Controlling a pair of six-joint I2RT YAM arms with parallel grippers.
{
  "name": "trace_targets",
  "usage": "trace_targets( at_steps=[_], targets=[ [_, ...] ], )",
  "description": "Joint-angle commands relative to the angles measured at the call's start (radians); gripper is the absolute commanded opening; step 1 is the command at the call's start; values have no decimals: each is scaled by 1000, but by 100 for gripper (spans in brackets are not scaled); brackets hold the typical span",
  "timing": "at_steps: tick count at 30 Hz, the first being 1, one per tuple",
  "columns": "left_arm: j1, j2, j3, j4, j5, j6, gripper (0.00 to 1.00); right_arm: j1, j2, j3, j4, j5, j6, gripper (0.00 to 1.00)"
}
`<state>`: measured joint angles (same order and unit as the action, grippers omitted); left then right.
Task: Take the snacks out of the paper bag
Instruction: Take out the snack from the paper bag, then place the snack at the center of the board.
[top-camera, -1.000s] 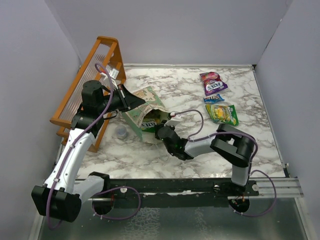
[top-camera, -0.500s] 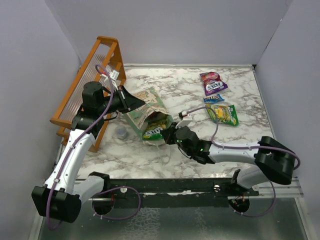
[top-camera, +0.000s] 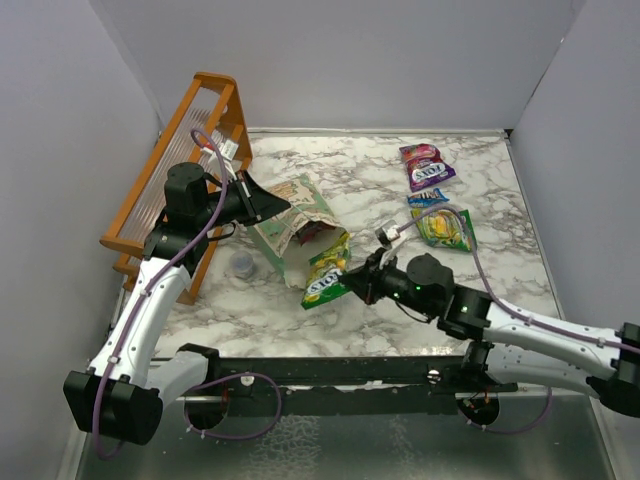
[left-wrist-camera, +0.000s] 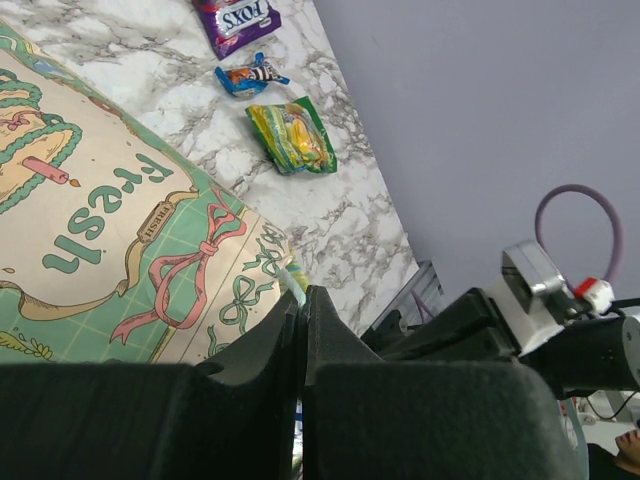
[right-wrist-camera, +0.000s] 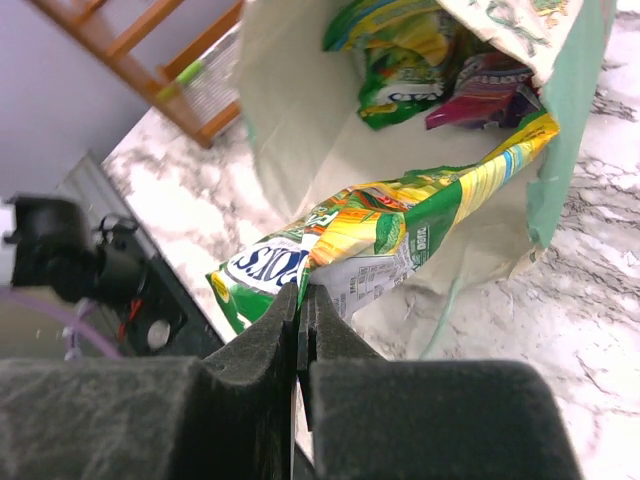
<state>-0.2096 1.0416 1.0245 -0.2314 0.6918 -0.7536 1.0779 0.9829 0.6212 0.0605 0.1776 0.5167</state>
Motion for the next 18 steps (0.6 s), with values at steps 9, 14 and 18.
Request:
trace_targets(
  at_steps=[9,14,18],
  targets=[
    [4,4,-23,49,-66,20,0,-6,-467,40,-382,-139,-254,1],
    [5,2,-25,52,-100,18,0,-6,-514,75,-388,-85,-263,1],
    [4,4,-20,44,-102,17,0,-6,-489,118,-464,202,-176,1]
  ],
)
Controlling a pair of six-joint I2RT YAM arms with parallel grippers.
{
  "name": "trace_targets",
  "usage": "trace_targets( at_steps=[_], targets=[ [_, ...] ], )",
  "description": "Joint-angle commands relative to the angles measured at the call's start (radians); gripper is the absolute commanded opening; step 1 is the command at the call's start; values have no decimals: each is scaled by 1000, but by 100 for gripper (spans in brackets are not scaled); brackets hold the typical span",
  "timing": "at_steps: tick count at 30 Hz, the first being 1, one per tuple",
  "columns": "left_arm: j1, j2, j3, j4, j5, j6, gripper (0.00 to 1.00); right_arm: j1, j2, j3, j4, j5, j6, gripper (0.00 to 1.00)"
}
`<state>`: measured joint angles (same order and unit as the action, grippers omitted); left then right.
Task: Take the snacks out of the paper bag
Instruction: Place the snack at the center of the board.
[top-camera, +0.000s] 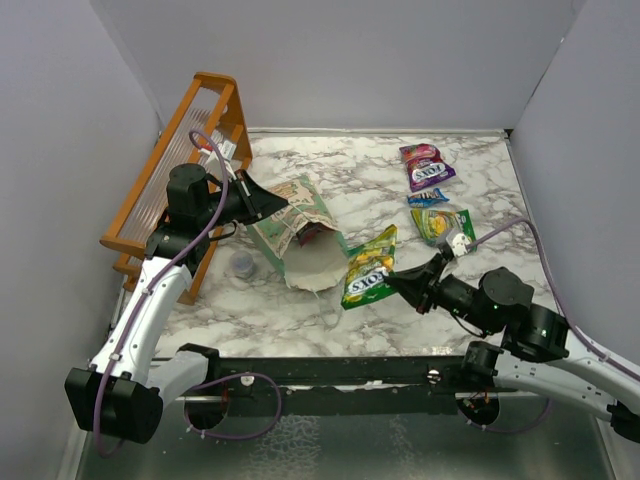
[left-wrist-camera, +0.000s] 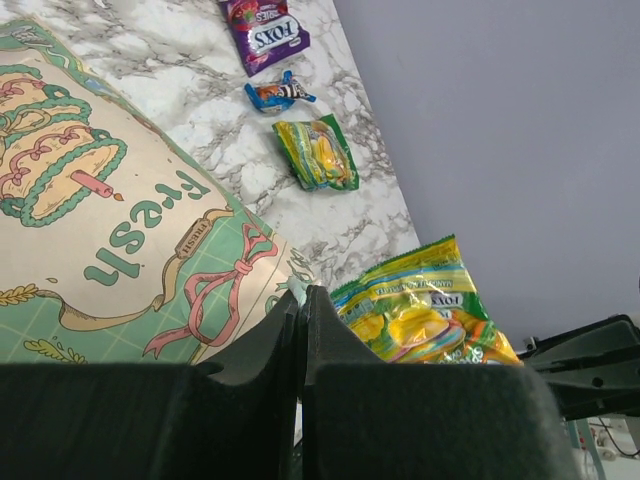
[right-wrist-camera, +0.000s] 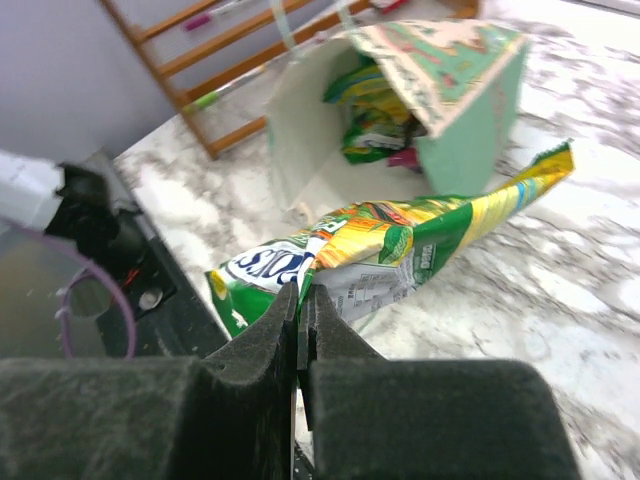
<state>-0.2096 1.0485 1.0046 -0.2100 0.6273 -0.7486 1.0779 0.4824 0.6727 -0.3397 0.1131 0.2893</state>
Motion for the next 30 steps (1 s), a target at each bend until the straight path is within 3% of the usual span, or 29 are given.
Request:
trace_targets(
  at_steps=[1,6,10,15,22,30],
  targets=[
    [4,-4,2,19,-41,13,0,-6,20,79,-118,343,77,1],
    [5,-7,-1,5,-52,20,0,-6,33,71,-278,700,230,1],
    [4,-7,-9,15,-50,12,0,-6,81,67,-353,759,389,1],
    [4,1,2,16,-36,7,0,-6,147,36,-334,731,487,2],
    [4,-16,-7,15,-33,-1,0,-53,113,-80,-218,699,505,1],
    [4,-28,-6,13,-23,-10,0,-380,280,-87,-185,519,546,1]
  ],
)
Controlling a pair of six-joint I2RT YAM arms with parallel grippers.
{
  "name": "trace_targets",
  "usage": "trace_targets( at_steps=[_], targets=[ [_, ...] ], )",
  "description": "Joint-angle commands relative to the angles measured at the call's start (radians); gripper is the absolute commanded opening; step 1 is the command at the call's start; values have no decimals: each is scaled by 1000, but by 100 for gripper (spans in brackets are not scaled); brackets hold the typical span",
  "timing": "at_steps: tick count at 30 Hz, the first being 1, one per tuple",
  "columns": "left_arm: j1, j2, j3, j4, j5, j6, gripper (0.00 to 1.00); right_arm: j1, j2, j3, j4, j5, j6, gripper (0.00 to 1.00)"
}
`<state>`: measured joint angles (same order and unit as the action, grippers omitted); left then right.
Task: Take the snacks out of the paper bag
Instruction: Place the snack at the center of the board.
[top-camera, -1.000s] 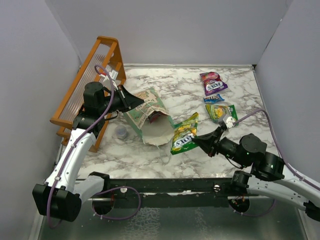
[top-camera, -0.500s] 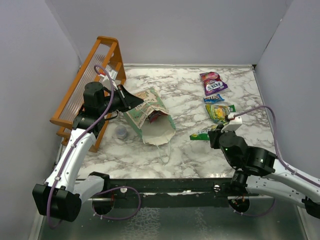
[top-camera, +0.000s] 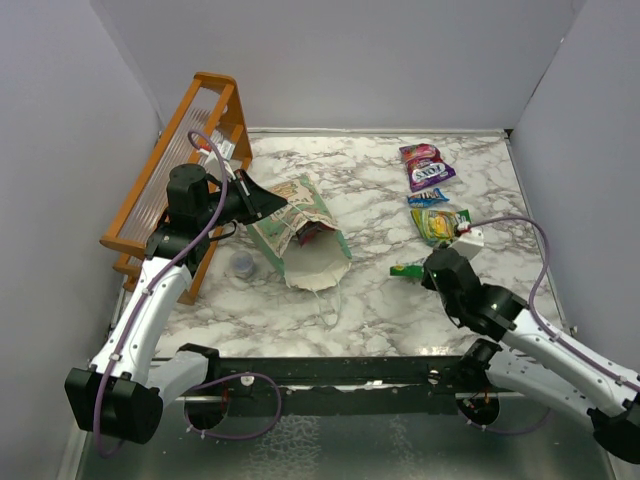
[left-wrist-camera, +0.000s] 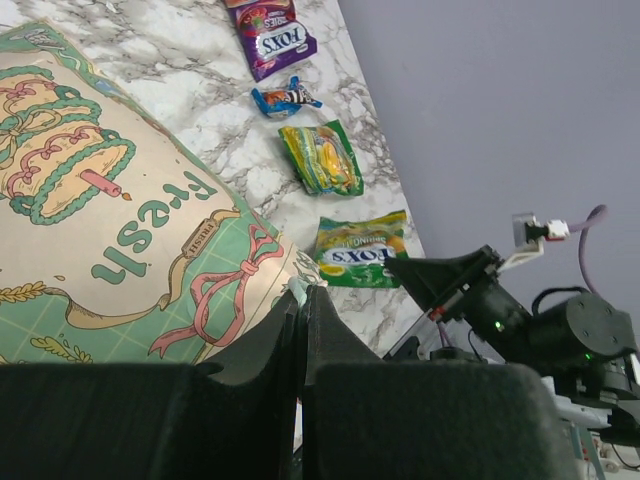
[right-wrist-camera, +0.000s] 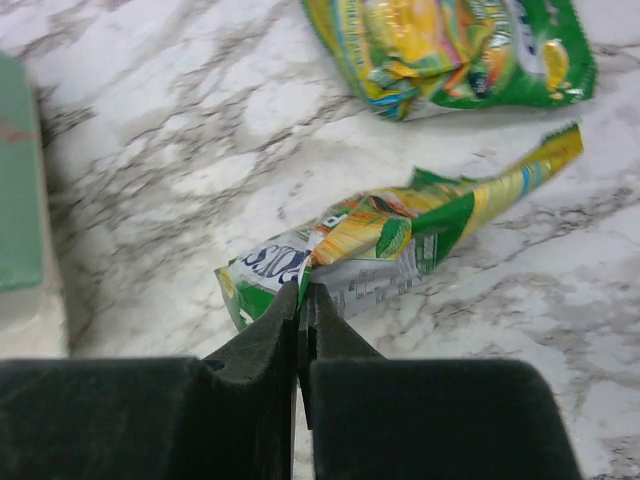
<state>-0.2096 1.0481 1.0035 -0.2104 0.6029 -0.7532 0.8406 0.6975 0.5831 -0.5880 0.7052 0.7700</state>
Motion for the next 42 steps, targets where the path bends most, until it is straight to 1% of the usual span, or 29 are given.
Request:
trace_targets(
  at_steps=[1,3,7,9,12,16,20,23,25,28,29,31,34,35,36,38,39,41,42],
  targets=[
    [4,-29,-5,12,1,-5,0,-168,82,5,52,-61,91,1],
    [4,-34,-6,6,1,-3,0,-188,121,19,-1,-17,158,1],
    [4,-37,-6,-3,-2,1,0,-192,166,54,-173,90,362,1],
    [4,-37,-6,0,-3,0,0,-195,157,42,-215,133,423,1],
    [4,-29,-4,6,3,-5,0,-202,137,38,-251,157,479,1],
    [4,-28,-3,7,7,-6,0,-202,131,61,-368,229,592,1],
    [5,-25,-4,7,7,-6,0,-202,142,65,-360,296,590,1],
    [4,-26,-1,7,8,-4,0,-204,169,50,-291,337,562,2],
    [4,-27,-2,8,6,-4,0,-204,198,25,-202,321,518,2],
    [4,-24,0,4,9,-5,0,-204,231,1,-131,253,519,4],
    [5,-26,1,1,9,-4,0,-204,234,-9,-102,225,519,9],
    [4,-30,0,-1,4,-2,0,-204,229,-36,-7,161,465,19],
    [4,-28,-2,-2,4,-2,0,-204,178,-74,99,61,385,38],
    [4,-29,-2,-2,4,-2,0,-204,153,-84,113,33,366,46],
    [4,-28,-2,-3,5,-3,0,-204,117,-92,119,14,350,51],
    [4,-29,-1,-5,3,-1,0,-204,38,-93,93,7,323,68],
    [5,-29,-1,-5,2,1,0,-204,-5,-88,66,17,315,74],
    [4,-28,-3,-3,4,-1,0,-204,-87,-77,50,30,252,77],
    [4,-27,-4,2,6,-2,0,-204,-126,-74,70,20,191,81]
  ],
)
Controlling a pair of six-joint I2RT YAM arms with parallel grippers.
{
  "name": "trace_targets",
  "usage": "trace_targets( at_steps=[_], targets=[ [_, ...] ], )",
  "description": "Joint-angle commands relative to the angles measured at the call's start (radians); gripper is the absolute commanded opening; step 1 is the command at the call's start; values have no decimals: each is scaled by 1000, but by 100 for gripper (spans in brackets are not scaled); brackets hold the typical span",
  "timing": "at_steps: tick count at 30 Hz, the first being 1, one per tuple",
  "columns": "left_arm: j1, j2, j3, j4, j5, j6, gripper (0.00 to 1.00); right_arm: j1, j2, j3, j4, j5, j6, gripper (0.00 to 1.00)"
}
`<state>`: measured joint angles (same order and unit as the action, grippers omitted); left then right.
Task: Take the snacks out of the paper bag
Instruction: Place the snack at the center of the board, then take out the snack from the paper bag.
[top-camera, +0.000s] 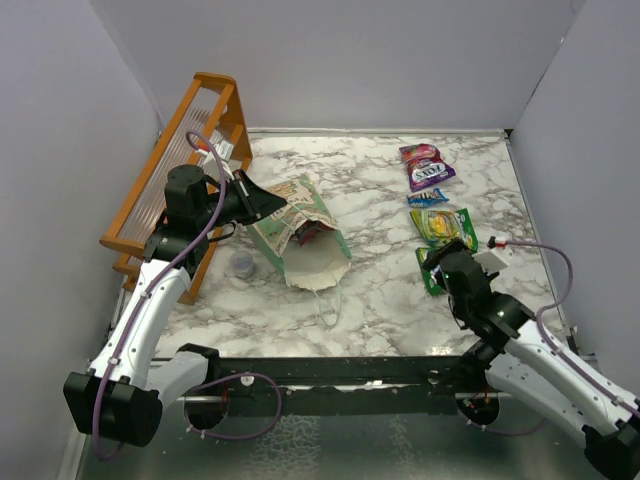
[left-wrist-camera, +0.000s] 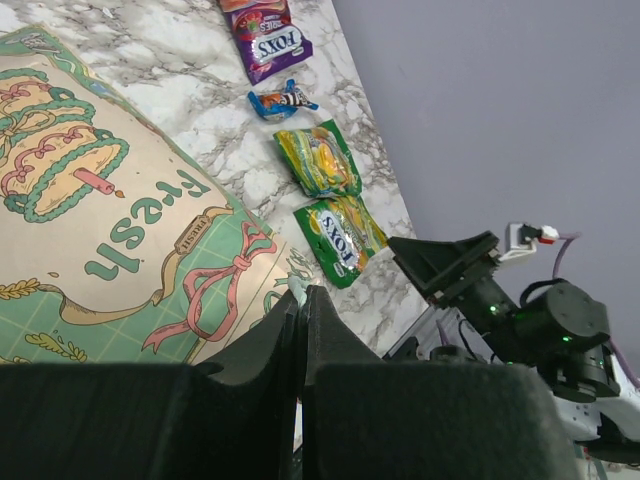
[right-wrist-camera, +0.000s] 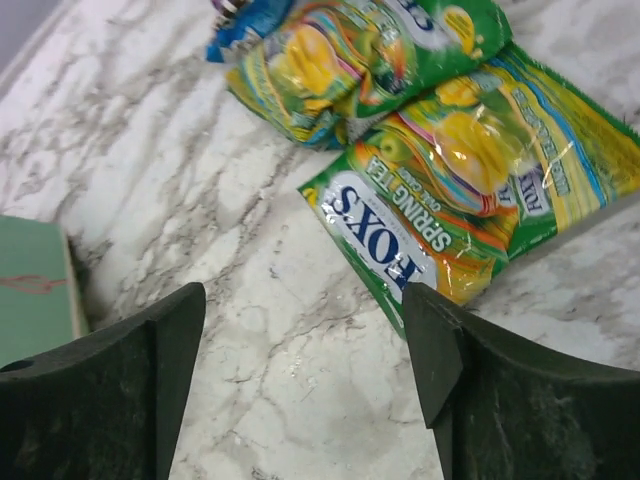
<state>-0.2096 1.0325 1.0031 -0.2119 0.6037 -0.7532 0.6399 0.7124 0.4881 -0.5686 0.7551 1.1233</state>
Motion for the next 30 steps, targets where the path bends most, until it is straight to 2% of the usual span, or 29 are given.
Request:
trace_targets(
  at_steps=[1,4,7,11,16,18,20,23,25,27,30],
  targets=[
    [4,-9,-4,8,9,-6,0,-3,-182,19,79,-50,-231,82],
    [5,-2,-1,19,16,-12,0,-3,-275,-26,258,-183,-501,89],
    [5,-3,4,16,14,-9,0,-3,-302,-107,500,-427,-688,94],
    [4,-6,9,2,12,-5,0,-3,-203,-142,697,-767,-781,94],
    [4,-12,9,0,7,-7,0,8,36,-153,953,-1109,-831,94],
    [4,-10,9,-2,8,-7,0,52,111,-137,1007,-1142,-854,94],
    [4,-9,10,-1,7,-7,0,153,158,-124,1047,-1110,-935,94],
    [4,-8,10,2,5,-8,0,356,214,-115,1104,-984,-1179,96],
    [5,-7,9,4,7,-10,0,449,262,-105,1118,-958,-1382,96],
    [4,-7,7,5,7,-12,0,494,307,-94,1104,-986,-1610,96],
    [5,-8,2,2,10,-11,0,509,376,-85,1158,-921,-1805,99]
  ],
)
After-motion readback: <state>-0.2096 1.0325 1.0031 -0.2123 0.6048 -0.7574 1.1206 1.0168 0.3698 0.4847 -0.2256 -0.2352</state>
